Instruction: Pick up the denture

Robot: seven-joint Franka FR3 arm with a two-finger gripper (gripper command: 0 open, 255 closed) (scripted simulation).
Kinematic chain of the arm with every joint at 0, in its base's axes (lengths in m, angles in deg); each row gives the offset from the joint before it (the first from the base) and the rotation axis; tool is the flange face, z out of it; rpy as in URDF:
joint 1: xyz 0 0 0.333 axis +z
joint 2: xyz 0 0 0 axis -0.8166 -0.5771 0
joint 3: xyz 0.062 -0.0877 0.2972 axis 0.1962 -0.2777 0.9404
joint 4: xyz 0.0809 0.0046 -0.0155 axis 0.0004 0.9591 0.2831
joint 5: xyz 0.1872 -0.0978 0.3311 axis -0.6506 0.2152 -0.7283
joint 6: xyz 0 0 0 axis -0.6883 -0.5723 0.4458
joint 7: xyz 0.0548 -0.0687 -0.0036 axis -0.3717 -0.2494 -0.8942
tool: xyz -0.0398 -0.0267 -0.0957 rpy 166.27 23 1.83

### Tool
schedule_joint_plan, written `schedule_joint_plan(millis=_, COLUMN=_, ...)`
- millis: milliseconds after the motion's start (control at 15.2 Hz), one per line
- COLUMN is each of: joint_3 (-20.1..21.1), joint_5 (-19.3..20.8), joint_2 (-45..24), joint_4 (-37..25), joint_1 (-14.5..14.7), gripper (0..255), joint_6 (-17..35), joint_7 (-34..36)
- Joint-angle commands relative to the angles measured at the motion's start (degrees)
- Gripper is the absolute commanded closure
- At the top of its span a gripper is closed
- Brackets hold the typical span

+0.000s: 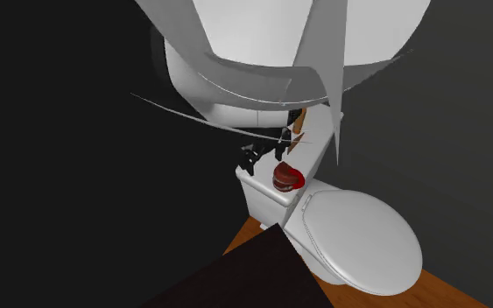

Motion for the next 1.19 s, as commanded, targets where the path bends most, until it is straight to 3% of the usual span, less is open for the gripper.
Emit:
schedule_joint_plan(millis=0, joint_3=-0.5, joint_5=-2.0, joint_2=-4.7, joint_4=-2.3, joint_1=-1.0, gripper=0, joint_6=2.3, joint_7=-2.9)
schedule_joint_plan(millis=462, joint_3=0.8, joint_5=-8.9, joint_2=-19.7, joint_4=-12.2, joint_1=-6.4, gripper=0, joint_6=6.7, joint_7=-11.0)
schedule_joint_plan(millis=1056, joint_3=2.8, joint_5=-11.5, joint_2=-24.9, joint_4=-12.7, joint_1=-8.0, gripper=0, joint_6=11.1, joint_7=-12.4)
schedule_joint_plan(millis=1122, joint_3=2.8, joint_5=-11.5, joint_2=-25.0, joint_4=-12.7, joint_1=-8.0, gripper=255, joint_6=11.2, joint_7=-12.4)
